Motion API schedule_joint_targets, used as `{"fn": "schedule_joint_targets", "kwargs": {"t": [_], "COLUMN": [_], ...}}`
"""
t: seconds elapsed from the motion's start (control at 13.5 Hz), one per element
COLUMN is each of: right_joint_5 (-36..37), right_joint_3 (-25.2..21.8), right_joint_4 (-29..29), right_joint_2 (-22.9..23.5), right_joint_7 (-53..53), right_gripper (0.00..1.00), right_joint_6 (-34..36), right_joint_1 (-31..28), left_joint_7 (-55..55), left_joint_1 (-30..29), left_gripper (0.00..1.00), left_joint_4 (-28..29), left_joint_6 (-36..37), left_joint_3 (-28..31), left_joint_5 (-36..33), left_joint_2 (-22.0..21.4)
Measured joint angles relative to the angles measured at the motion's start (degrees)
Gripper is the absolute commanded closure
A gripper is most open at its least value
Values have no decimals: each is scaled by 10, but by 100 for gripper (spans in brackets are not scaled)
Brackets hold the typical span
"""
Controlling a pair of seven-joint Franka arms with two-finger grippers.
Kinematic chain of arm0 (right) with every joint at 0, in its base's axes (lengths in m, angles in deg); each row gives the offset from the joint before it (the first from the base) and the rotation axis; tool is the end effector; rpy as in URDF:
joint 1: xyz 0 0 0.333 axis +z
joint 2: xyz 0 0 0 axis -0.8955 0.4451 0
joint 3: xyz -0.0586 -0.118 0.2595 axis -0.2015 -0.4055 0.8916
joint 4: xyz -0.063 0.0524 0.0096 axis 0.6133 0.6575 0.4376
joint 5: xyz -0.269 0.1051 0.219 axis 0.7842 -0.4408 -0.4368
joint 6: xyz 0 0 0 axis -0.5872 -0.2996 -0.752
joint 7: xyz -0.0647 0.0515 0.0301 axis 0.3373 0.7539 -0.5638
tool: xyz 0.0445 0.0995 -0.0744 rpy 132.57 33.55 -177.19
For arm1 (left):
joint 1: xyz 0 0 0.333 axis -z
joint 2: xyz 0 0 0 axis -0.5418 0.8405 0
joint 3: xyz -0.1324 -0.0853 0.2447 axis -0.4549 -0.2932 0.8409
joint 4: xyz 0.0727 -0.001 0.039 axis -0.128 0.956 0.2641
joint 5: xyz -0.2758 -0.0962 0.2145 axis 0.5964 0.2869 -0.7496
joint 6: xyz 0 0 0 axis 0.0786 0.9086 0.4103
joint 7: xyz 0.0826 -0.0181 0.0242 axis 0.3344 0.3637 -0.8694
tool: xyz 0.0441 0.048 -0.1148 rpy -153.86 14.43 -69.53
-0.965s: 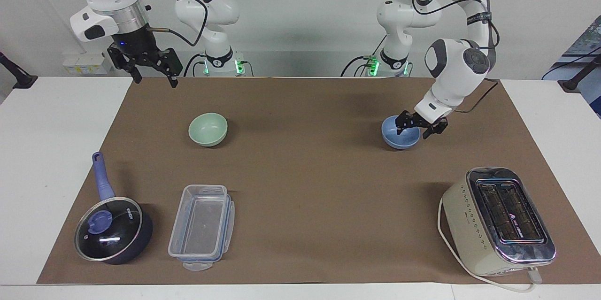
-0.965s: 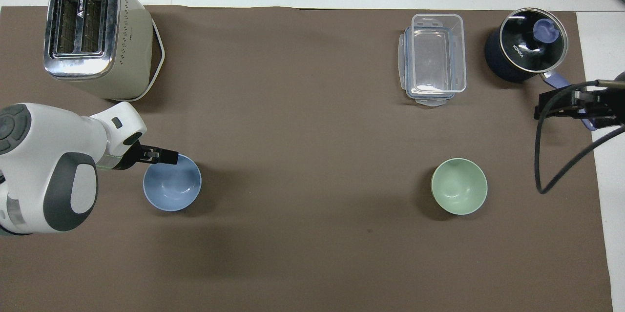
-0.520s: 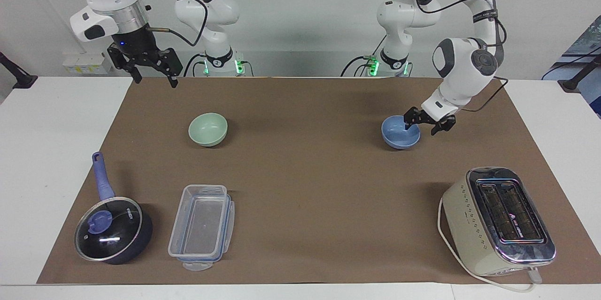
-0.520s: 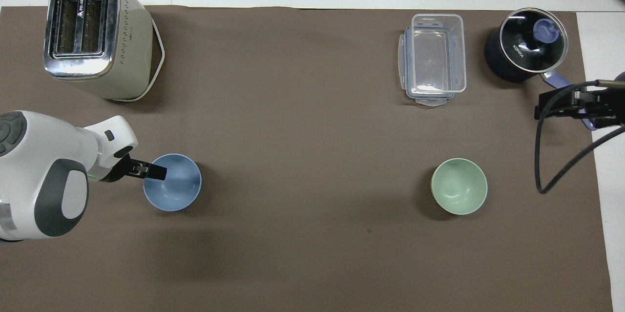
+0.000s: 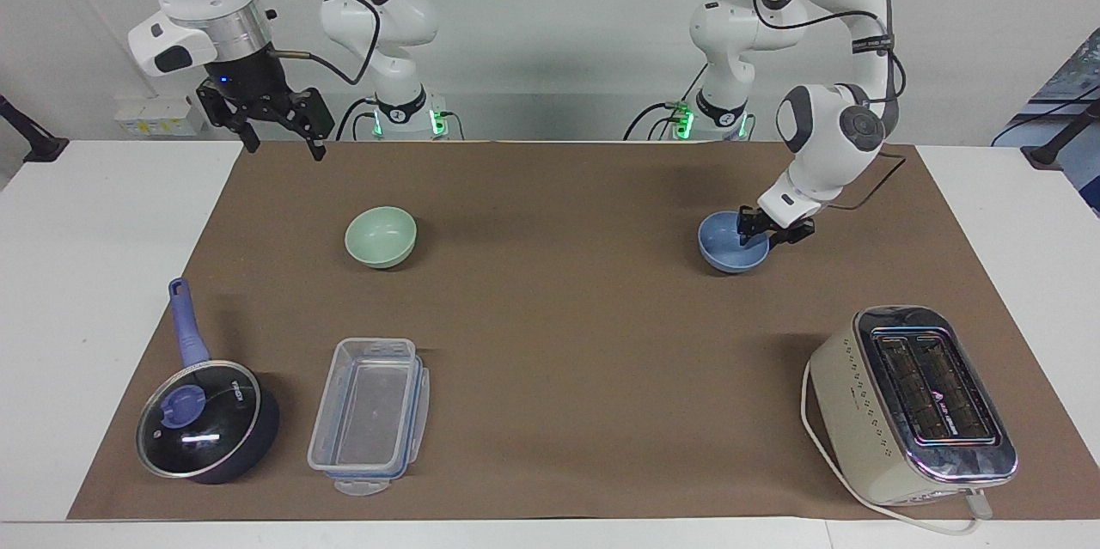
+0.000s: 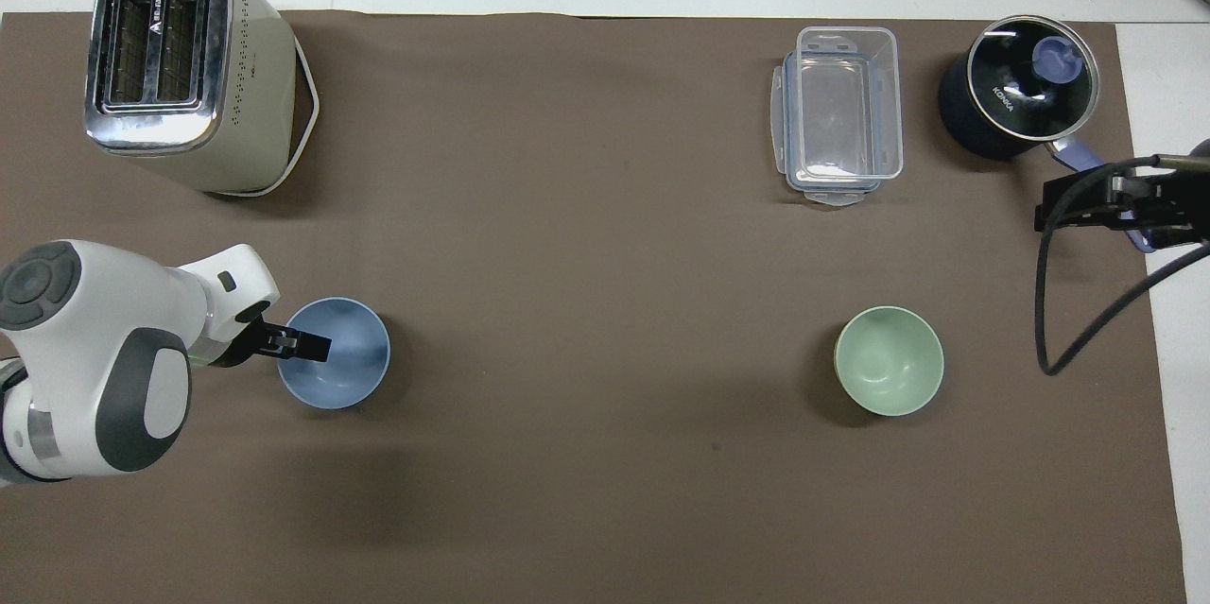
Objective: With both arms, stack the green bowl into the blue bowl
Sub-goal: 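Slide the blue bowl with the left gripper toward the table center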
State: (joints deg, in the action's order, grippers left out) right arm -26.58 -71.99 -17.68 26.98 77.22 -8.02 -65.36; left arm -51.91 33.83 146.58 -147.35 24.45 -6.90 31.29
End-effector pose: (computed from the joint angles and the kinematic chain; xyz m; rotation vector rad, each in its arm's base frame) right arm 0.5210 0.0098 0.6009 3.1160 -0.2585 0.0474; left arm 0.4542 -0.0520 0.2932 3.0166 -0.3342 -0.1297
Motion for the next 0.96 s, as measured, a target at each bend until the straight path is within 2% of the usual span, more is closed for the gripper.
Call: {"fn": "schedule_joint_targets", "kwargs": {"t": [0.3,0.59,0.96], "right_joint_5": [0,0,0], "right_joint_3": [0,0,0], "right_joint_4": [0,0,0], "right_joint_2": [0,0,0], "right_joint_7": [0,0,0], "right_gripper": [0,0,0], "right_joint_6": [0,0,0], "right_joint_1": [0,0,0], "left_joint_7": [0,-7,-37], "left_joint_1": [0,0,17], "left_gripper": [100,100,100], "left_joint_4": [-8,-64,-83], "left_joint_6": [6,97,119], "left_joint_3": [1,1,-7], "left_joint_5": [0,0,33], "left_joint_2": [-4,-17,-31]}}
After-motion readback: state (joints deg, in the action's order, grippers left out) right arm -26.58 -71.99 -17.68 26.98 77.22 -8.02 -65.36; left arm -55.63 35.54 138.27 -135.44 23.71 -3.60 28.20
